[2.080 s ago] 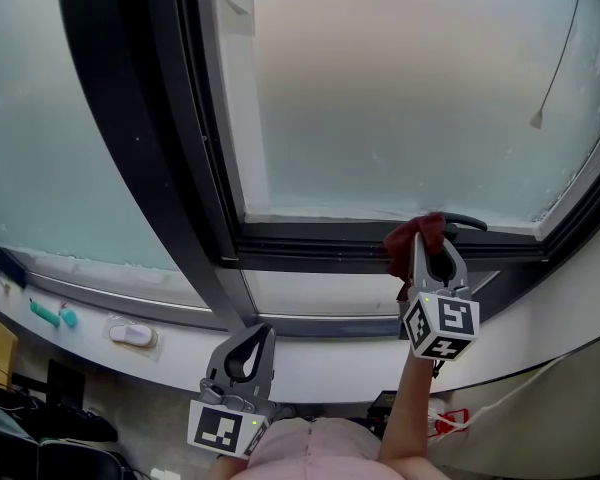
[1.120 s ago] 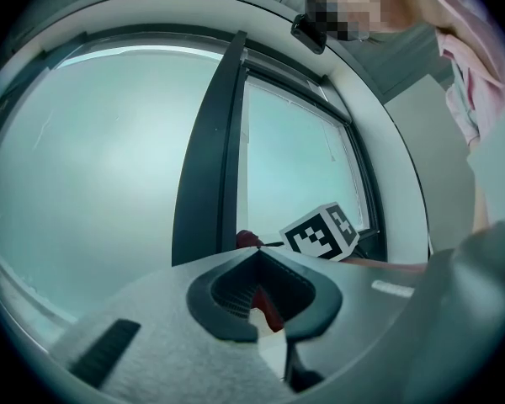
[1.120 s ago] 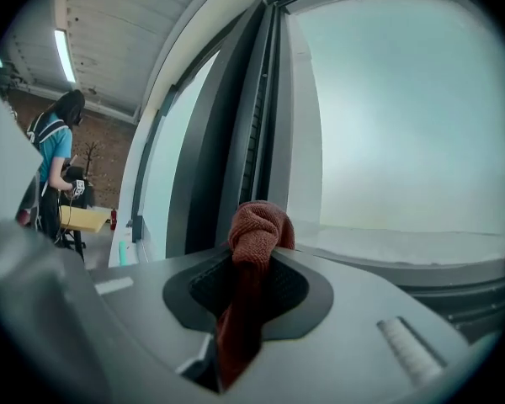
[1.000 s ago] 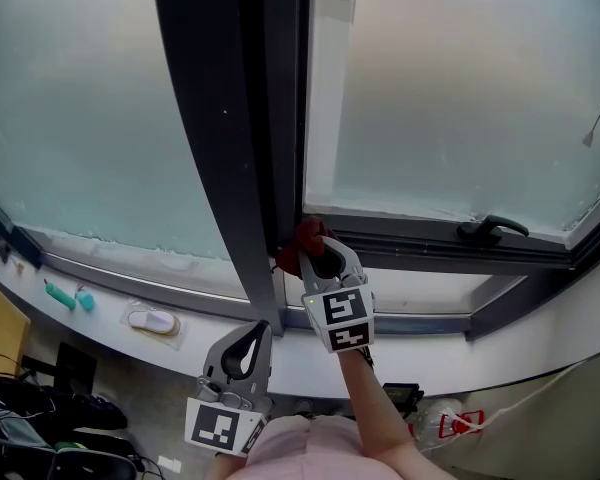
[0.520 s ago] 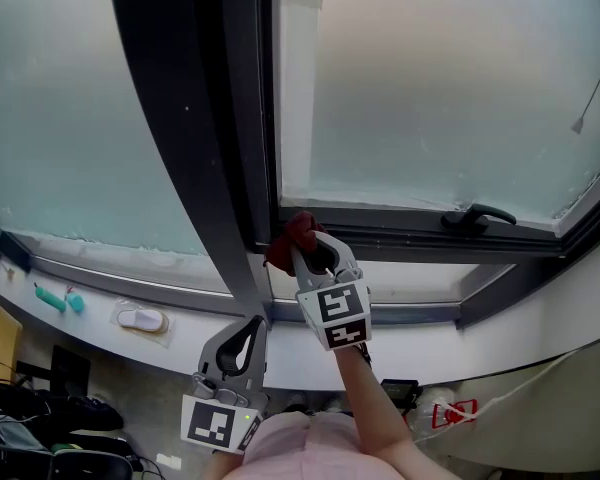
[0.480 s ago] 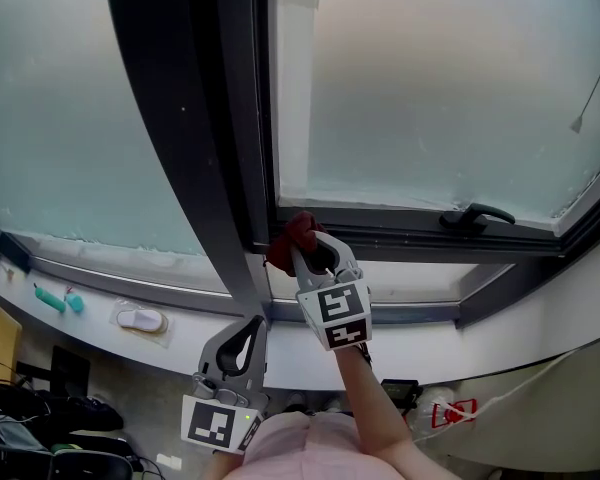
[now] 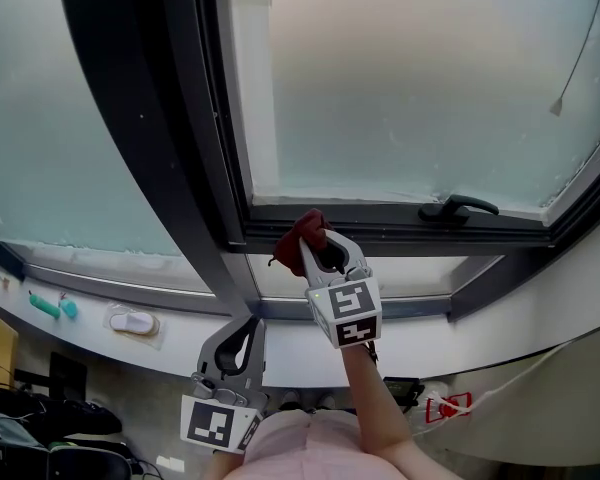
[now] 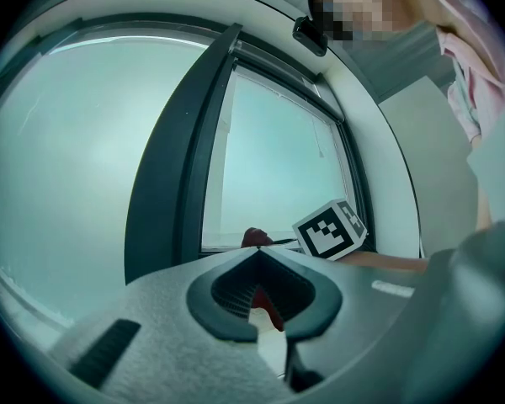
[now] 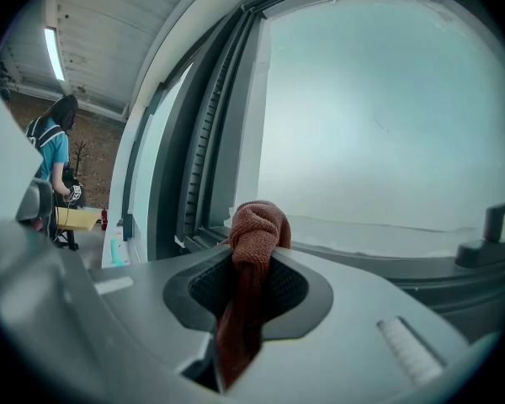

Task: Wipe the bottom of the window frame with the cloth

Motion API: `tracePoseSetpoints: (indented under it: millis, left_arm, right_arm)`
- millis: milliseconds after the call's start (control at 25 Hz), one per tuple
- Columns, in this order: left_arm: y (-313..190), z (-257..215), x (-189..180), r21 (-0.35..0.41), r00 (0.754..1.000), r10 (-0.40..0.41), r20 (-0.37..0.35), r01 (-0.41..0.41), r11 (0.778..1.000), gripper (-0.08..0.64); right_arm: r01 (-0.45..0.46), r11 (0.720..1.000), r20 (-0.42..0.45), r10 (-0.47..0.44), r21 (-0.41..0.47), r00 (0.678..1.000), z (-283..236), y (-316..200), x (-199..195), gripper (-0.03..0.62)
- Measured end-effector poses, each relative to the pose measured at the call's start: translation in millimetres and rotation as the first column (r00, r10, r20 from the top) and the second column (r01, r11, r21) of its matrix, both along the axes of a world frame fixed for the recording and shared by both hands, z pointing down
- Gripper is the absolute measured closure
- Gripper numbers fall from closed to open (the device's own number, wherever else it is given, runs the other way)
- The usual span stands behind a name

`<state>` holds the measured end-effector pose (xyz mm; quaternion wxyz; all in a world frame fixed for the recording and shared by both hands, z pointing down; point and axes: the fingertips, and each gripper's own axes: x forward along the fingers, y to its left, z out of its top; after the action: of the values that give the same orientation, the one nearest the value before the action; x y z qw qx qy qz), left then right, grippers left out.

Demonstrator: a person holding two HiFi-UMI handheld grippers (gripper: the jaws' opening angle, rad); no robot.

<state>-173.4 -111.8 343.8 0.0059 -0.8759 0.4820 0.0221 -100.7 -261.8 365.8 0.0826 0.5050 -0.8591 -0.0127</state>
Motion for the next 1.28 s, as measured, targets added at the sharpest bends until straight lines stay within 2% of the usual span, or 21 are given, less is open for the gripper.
tracePoseSetpoints:
  millis: [720,1280]
  left_arm:
    - [-1,-3,52,0.009,0.998,0.057,-0.01,-0.057,0.998,0.566]
    - [-3,-4,81,0.012,0.996,0.09,-0.001,-0.09,0.996,0.566]
  right_arm:
    - [-0.115,0.993,0.029,0.115,-0.012,0.993,-1,3,93,0.517]
    - [-0.214,0.977,0.062,0.214,-0.012,0.975,0,3,166,0.517]
